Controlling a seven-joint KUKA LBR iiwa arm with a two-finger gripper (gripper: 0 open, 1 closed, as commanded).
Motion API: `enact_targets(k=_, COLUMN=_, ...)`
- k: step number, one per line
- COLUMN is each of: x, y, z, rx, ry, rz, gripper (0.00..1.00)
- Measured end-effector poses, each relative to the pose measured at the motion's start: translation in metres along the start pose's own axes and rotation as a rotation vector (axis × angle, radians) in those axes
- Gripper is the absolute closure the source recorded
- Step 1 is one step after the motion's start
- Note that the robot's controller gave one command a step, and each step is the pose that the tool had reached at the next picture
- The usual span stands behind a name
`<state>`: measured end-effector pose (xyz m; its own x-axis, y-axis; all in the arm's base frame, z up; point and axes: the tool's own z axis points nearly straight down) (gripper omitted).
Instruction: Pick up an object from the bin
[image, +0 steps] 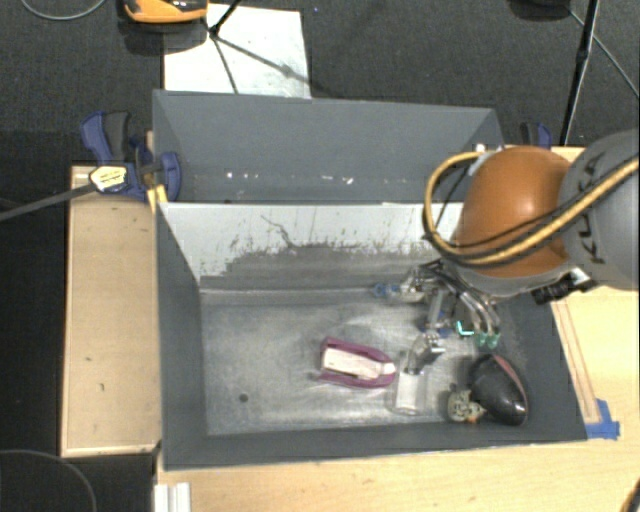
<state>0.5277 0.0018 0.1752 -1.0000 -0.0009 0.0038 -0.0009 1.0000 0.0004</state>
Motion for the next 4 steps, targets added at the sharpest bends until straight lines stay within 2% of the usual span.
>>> enact_targets(k=1, x=0.023, y=0.068, z=0.104, rx=-0.001, ry=-0.012, rz=0.092, gripper=0.0)
enact_targets(k=2, x=0.028, y=0.058, z=0.074, rx=-0.001, ry=-0.01, rz=0.178, gripper=0.0)
enact_targets(k=3, x=0.034, y=0.048, z=0.075, rx=-0.001, ry=-0.004, rz=0.242, gripper=0.0)
enact_targets(k=4, x=0.038, y=0.044, z=0.103, rx=-0.004, ry=-0.012, rz=0.379, gripper=0.0)
